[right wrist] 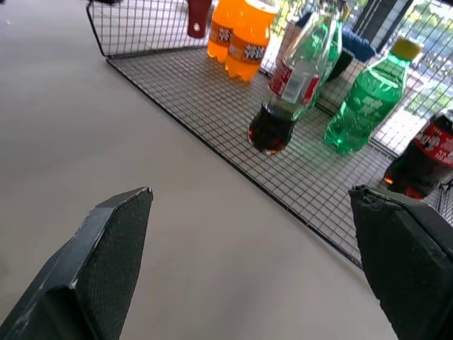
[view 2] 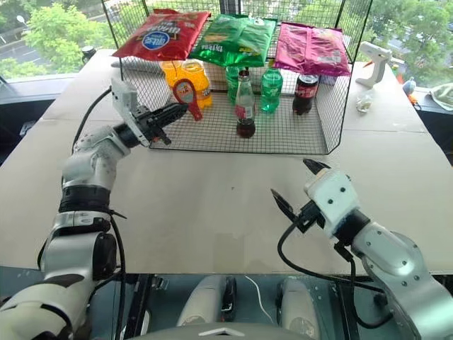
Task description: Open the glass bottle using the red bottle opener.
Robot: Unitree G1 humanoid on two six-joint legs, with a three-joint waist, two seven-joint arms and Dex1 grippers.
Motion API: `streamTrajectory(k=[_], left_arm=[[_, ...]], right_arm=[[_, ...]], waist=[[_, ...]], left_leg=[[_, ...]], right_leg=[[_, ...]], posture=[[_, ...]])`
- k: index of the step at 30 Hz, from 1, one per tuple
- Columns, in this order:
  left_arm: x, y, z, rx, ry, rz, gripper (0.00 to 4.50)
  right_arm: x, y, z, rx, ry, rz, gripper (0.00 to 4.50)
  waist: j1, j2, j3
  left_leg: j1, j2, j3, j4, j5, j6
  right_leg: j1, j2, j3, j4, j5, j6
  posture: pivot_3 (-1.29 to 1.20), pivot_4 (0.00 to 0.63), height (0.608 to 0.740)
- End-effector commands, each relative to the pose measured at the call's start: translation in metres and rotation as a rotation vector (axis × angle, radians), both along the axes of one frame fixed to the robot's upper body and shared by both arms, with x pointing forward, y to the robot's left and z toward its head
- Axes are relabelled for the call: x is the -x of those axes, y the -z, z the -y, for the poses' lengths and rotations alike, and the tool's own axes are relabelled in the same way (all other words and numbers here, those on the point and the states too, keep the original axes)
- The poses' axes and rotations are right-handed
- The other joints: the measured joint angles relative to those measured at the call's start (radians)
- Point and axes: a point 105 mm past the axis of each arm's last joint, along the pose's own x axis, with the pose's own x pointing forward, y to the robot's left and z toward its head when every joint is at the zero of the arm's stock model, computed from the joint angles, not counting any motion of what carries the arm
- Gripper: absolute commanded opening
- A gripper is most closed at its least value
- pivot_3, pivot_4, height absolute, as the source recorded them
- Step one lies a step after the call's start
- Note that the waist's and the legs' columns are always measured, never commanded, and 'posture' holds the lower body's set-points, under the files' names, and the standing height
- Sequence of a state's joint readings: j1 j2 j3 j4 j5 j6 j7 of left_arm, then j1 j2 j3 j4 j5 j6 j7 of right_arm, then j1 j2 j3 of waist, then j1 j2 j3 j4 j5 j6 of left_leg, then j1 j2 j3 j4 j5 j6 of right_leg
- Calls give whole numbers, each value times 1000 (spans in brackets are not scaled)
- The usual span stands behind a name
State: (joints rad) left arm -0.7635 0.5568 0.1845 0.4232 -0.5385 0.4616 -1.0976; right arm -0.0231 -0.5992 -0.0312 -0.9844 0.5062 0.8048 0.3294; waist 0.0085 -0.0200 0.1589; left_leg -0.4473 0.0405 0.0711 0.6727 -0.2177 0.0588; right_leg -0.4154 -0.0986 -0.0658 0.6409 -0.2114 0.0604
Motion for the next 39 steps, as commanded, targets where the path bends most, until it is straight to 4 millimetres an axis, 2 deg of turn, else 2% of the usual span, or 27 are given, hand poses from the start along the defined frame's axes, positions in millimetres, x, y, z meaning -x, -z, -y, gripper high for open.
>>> streamTrajectory(k=[1,3,6,8,19,22,23,24,39], left_arm=[[39,-18,25,59,282,-105,117],[54,-17,33,55,371,-162,117],[64,-16,42,55,424,-196,117],[70,-17,52,52,473,-203,117],[79,-15,67,13,580,-181,117],[82,-13,68,8,605,-180,0],[83,-12,68,4,610,-178,0],[84,-11,69,2,615,-175,0],[89,-10,72,-3,655,-159,0]], right_arm=[[-2,-14,-13,-146,-99,-83,4500],[-6,-20,-20,-193,-143,-130,4500],[-11,-24,-25,-224,-176,-182,4500],[-11,-24,-35,-268,-250,-261,4500],[-19,-34,-56,-419,-380,-439,4500],[-23,-35,-61,-432,-384,-465,3675],[-22,-35,-63,-429,-390,-468,3189],[-22,-36,-64,-427,-395,-472,2910],[-22,-41,-76,-502,-459,-551,2910]], waist=[[-1,0,0],[-6,0,0],[3,0,1],[4,0,1],[2,1,1],[2,1,1],[2,1,1],[2,1,1],[1,1,1]], left_leg=[[0,0,0,0,0,0],[0,0,0,0,0,0],[0,0,0,0,0,0],[0,0,0,0,0,0],[0,-1,0,0,0,0],[0,-1,0,0,0,0],[0,-1,0,0,0,0],[0,-1,0,0,0,0],[-1,-1,0,0,0,0]], right_leg=[[0,0,0,0,0,0],[0,0,0,0,0,0],[0,-1,0,0,0,0],[0,-1,0,0,0,0],[0,0,0,0,0,0],[0,0,0,0,0,0],[0,0,0,0,0,0],[0,0,0,0,0,0],[-1,0,1,0,0,0]], posture=[[0,150,740],[0,150,740],[0,150,740],[0,150,740],[0,150,740],[0,150,740],[0,150,740],[0,150,740],[0,150,740]])
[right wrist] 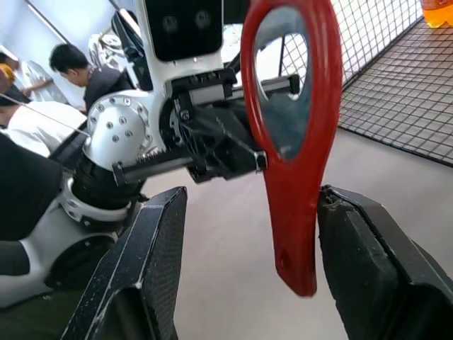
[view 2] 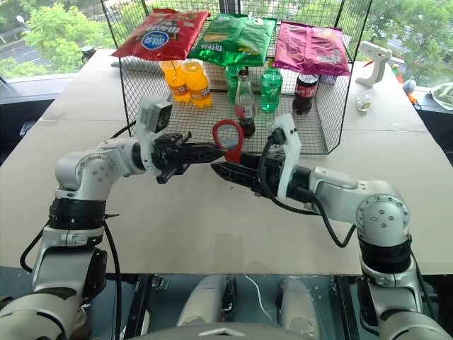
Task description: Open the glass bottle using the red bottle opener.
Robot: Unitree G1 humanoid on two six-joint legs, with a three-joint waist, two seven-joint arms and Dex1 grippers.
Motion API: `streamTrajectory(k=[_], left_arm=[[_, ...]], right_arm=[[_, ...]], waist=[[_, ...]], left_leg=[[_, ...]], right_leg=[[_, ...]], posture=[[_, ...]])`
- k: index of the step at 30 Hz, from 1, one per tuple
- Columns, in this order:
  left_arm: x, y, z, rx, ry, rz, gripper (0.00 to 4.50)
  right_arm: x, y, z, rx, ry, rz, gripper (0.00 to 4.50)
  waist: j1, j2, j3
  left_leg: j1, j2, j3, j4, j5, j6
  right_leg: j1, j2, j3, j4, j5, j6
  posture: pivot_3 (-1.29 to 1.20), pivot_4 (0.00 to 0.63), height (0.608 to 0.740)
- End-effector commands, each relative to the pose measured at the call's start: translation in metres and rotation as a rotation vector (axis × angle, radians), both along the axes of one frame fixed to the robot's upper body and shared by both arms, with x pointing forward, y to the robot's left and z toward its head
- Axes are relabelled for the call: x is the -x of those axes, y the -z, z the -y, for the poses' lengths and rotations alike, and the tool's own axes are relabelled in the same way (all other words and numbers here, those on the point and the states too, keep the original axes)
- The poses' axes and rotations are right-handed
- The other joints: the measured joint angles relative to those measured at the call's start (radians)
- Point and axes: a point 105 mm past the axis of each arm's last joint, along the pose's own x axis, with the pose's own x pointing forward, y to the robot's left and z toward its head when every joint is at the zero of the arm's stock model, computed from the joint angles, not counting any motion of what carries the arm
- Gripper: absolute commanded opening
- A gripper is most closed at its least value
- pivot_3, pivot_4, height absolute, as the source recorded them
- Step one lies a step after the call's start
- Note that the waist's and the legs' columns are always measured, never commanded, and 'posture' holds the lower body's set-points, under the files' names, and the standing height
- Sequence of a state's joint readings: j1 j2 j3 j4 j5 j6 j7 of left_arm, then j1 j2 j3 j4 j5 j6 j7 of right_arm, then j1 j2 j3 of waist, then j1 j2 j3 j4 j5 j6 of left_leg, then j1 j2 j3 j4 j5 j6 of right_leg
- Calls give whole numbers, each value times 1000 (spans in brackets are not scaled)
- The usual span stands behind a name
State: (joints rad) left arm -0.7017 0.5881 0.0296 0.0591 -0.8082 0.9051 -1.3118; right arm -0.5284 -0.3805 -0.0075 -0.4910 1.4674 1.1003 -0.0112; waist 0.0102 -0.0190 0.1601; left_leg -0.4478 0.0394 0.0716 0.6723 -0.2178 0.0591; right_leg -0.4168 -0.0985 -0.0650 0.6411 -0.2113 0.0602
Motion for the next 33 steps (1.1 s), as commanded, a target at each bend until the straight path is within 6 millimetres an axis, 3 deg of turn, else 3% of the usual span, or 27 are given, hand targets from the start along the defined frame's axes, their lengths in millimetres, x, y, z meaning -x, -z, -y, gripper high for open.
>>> streamTrajectory(k=[1,3,7,8,14,15,17,20,23,25,29,33], left_arm=[[8,-7,3,10,37,52,0],[9,-7,2,13,35,52,0],[11,-6,2,10,42,56,0],[12,-5,2,9,45,57,0],[10,-8,-3,15,47,53,0],[9,-10,-5,26,41,34,764],[5,-15,-9,41,7,20,1445],[-8,-18,-25,47,-121,22,2934],[-24,-15,-34,28,-300,97,4385],[-44,-8,-32,-36,-509,231,4476],[-73,-2,-17,-131,-768,367,4476],[-88,-3,-2,-87,-821,345,4476]], right_arm=[[5,-9,-5,-37,-39,14,2632],[6,-7,-6,-38,-51,-4,2032],[7,0,-9,-19,-75,-29,175],[6,1,-9,-18,-75,-32,35],[7,4,-5,-1,-91,-51,35],[8,5,-4,6,-90,-50,0],[7,7,-1,19,-74,-46,0],[-1,11,13,61,41,-2,0],[-9,18,35,215,213,127,0],[-15,22,58,412,373,293,0],[-9,27,96,867,560,653,0],[3,30,122,1130,671,818,0]], waist=[[0,0,0],[0,0,0],[-1,1,0],[-1,1,0],[0,1,0],[0,1,0],[0,1,1],[1,1,1],[2,1,1],[7,2,1],[21,2,2],[12,2,3]], left_leg=[[0,0,0,0,0,0],[0,0,0,0,0,0],[0,0,0,0,0,0],[0,0,0,0,0,0],[0,0,0,-1,0,0],[0,0,0,-1,0,0],[0,0,0,-1,0,0],[0,1,0,-1,0,0],[-1,0,0,-1,0,0],[-1,0,0,-2,0,0],[-3,-2,0,-1,0,1],[-3,-2,1,-2,0,0]], right_leg=[[0,0,0,0,0,0],[0,0,0,0,0,0],[0,0,0,0,0,0],[-1,0,0,0,0,0],[0,0,0,0,0,0],[0,0,0,0,0,0],[-1,0,0,0,0,0],[-1,0,0,0,-1,-2],[-1,0,0,-1,-1,-1],[-1,-1,0,-2,-1,-1],[-1,-4,-1,-4,-1,-1],[-1,-2,-1,-5,0,1]], posture=[[0,150,740],[0,150,740],[0,150,740],[0,150,740],[0,150,740],[0,150,740],[0,150,740],[0,150,740],[0,150,740],[0,150,740],[0,150,740],[0,150,740]])
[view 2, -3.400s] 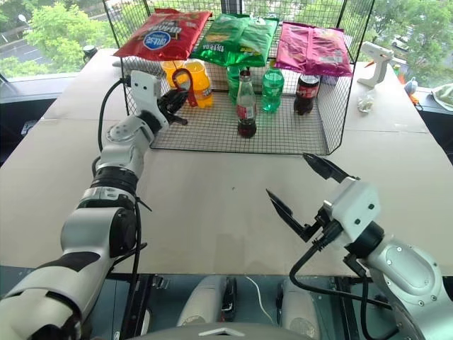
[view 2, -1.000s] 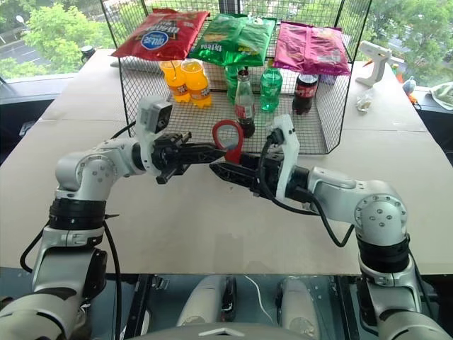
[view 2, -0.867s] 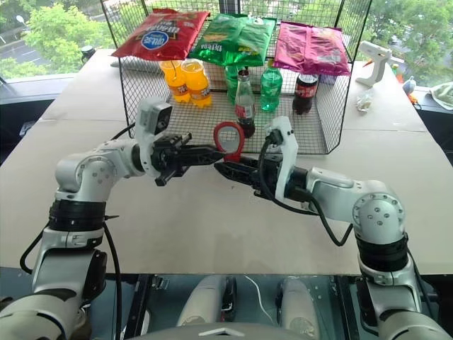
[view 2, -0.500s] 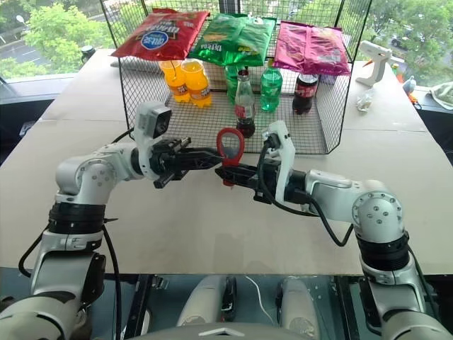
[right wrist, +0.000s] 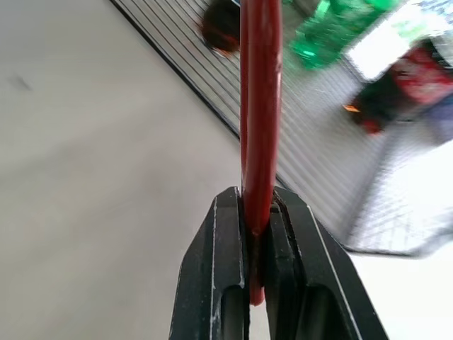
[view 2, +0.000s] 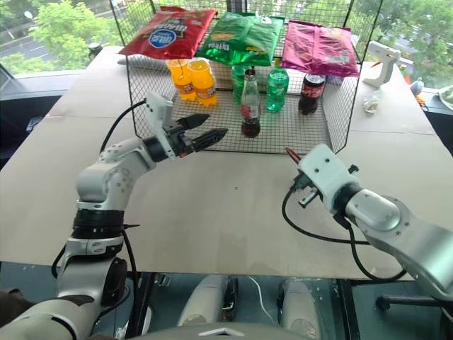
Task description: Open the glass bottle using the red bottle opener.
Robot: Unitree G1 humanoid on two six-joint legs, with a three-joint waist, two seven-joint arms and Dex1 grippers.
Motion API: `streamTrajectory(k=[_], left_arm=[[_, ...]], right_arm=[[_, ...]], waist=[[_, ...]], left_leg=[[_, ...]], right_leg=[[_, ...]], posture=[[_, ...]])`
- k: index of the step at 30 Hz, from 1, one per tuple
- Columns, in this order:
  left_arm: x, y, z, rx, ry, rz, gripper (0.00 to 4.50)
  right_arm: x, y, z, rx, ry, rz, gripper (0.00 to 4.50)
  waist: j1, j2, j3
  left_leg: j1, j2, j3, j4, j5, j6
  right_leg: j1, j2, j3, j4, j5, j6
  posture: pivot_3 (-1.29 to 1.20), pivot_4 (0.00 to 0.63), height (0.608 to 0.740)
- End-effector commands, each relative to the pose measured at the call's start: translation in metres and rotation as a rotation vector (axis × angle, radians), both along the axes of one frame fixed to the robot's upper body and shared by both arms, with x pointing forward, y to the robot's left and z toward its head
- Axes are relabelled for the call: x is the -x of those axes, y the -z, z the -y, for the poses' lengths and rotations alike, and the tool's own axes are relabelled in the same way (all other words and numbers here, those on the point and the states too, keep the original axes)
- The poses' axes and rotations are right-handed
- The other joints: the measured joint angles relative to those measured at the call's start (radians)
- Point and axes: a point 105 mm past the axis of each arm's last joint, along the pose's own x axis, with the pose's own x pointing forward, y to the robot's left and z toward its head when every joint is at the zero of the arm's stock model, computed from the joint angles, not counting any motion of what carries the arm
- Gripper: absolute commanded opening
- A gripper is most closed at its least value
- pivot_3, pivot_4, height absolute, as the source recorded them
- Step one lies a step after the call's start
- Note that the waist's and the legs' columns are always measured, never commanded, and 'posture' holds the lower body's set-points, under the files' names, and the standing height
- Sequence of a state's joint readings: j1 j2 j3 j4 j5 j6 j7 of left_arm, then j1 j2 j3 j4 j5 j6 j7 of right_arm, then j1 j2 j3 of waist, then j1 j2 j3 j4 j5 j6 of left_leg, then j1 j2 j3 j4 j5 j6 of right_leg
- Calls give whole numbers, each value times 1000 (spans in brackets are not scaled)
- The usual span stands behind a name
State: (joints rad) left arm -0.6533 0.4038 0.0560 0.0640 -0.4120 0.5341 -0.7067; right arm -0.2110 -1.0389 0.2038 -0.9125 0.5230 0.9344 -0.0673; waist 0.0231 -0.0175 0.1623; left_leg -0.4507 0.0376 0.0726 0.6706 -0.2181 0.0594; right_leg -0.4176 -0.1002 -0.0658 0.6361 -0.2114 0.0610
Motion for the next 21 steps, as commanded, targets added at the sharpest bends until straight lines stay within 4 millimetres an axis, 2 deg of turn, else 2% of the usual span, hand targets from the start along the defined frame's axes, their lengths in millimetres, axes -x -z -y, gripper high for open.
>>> streamTrajectory(k=[1,3,5,9,12,21], left_arm=[[-18,-21,12,41,-83,80,4476],[-32,-22,18,-11,-158,118,4476],[-40,-26,27,-4,-161,127,4476],[-42,-28,46,-16,-56,155,4476],[-49,-23,46,-65,-50,153,4476],[-72,-24,49,-145,-93,191,4476]], right_arm=[[13,-13,13,150,89,188,0],[16,-8,17,105,143,196,0],[17,-6,19,53,184,200,0],[17,-7,24,26,230,219,0],[17,-8,26,21,242,223,0],[19,-3,22,-27,242,213,0]], waist=[[1,0,0],[4,-1,0],[1,-1,0],[-4,-1,0],[-6,-1,0],[-6,-2,0]], left_leg=[[0,0,0,0,0,0],[0,0,-1,0,0,0],[0,0,-1,0,0,0],[0,0,0,1,0,0],[0,0,-1,0,0,0],[0,0,-1,0,0,1]], right_leg=[[0,0,0,0,0,0],[0,0,-1,0,-2,3],[2,1,-1,-1,-2,4],[1,1,0,-2,-2,4],[1,1,-1,-2,-2,4],[1,1,-1,-2,-2,4]], posture=[[0,150,740],[0,150,740],[0,150,740],[0,150,740],[0,150,740],[0,150,740]])
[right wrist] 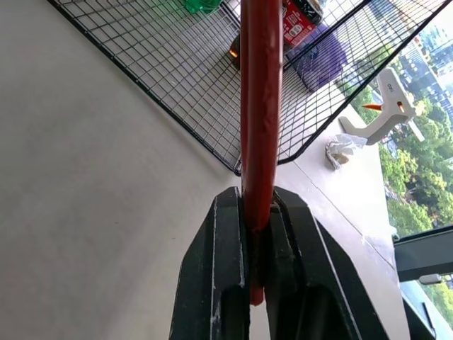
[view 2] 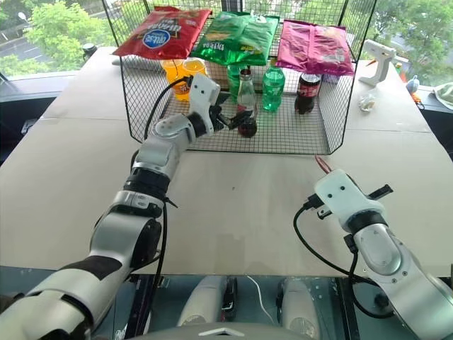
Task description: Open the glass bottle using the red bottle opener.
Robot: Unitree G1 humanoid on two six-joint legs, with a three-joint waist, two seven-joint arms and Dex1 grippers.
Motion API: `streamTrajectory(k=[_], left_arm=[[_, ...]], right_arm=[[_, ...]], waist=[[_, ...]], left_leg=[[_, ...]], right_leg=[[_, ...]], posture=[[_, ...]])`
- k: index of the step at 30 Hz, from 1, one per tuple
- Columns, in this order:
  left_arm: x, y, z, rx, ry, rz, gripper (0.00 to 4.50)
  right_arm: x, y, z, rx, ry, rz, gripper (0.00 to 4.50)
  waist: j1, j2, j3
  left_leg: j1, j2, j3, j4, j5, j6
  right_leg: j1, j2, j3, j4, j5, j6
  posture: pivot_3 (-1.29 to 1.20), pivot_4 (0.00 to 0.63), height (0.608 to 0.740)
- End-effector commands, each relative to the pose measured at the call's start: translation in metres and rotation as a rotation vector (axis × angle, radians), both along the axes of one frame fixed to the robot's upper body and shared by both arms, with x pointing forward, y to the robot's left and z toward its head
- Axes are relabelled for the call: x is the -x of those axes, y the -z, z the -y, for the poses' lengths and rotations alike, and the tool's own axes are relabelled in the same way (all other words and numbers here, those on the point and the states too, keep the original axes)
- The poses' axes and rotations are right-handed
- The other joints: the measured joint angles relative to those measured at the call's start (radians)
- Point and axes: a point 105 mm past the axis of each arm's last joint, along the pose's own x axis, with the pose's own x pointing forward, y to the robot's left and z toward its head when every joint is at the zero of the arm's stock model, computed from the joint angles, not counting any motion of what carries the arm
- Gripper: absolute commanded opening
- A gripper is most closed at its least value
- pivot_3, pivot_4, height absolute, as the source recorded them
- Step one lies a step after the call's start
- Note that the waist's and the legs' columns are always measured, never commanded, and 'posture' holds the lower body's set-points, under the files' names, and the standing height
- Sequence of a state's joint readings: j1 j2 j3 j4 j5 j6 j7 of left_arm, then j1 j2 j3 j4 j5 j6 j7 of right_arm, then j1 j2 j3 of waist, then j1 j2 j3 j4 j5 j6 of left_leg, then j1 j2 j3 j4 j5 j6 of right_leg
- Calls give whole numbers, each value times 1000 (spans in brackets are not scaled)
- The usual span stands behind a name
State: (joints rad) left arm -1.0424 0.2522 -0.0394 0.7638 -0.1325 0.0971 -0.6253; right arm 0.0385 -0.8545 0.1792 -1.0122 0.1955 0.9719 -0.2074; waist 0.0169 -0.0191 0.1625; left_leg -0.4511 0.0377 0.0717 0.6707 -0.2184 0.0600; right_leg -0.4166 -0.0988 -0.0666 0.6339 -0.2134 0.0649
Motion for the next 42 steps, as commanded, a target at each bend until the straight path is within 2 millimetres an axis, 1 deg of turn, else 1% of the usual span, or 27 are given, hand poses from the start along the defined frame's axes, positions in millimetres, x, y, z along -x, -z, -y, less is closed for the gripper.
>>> streamTrajectory(k=[1,8,13,16,18,19,20,26,30,35,38,40,42], left_arm=[[-4,-17,9,8,16,58,4476],[-11,-25,19,54,23,34,4476],[-15,-26,27,56,11,21,4476],[-15,-27,30,65,19,23,3710],[-16,-28,30,67,12,25,2992],[-17,-28,30,69,8,24,2460],[-17,-28,29,69,5,24,2162],[-17,-27,22,64,4,34,2176],[-13,-36,19,119,50,46,2176],[0,-48,11,130,171,79,2176],[17,-56,8,139,292,98,2176],[33,-58,9,148,395,76,2176],[62,-52,10,127,551,22,2176]], right_arm=[[2,-13,-3,-2,-14,67,0],[3,-12,-2,-5,-10,69,0],[3,-11,-3,-9,-10,71,0],[4,-11,-3,-11,-7,73,0],[4,-10,-2,-13,-3,73,0],[5,-10,-2,-12,-3,74,0],[5,-10,-2,-13,-2,74,0],[6,-9,-3,-19,-3,75,0],[5,-10,-4,-22,-9,76,0],[4,-10,-6,-23,-22,69,0],[3,-11,-7,-24,-33,66,0],[2,-12,-7,-22,-37,64,0],[2,-12,-7,-19,-40,62,0]], waist=[[0,0,0],[-1,0,0],[-1,0,0],[-2,0,0],[-2,-1,0],[-2,-1,0],[-2,-1,0],[-2,-1,0],[-3,-1,0],[-3,0,0],[-4,0,1],[-3,0,1],[-5,0,1]], left_leg=[[0,0,0,0,0,0],[-1,0,0,0,0,0],[-1,0,0,0,0,0],[-1,0,0,0,0,0],[0,0,0,0,0,0],[-1,0,0,0,0,0],[-1,0,0,0,0,0],[0,0,0,0,0,0],[0,0,0,0,0,0],[-1,0,0,0,0,0],[-1,0,0,0,0,0],[-1,0,0,0,0,0],[-1,0,0,0,1,-1]], right_leg=[[0,0,0,0,0,0],[0,0,0,0,0,0],[0,0,0,0,0,0],[0,0,0,0,0,0],[0,0,0,0,0,0],[0,0,0,0,0,0],[0,0,0,0,0,0],[0,0,0,0,0,0],[0,0,0,0,0,0],[-1,0,0,0,1,-1],[-1,0,0,1,2,-3],[-1,0,0,1,2,-3],[-1,0,0,1,2,-3]], posture=[[0,150,740],[0,150,740],[0,150,740],[0,150,740],[0,150,740],[0,150,740],[0,150,740],[0,150,740],[0,150,740],[0,150,740],[0,150,740],[0,150,740],[0,150,740]])
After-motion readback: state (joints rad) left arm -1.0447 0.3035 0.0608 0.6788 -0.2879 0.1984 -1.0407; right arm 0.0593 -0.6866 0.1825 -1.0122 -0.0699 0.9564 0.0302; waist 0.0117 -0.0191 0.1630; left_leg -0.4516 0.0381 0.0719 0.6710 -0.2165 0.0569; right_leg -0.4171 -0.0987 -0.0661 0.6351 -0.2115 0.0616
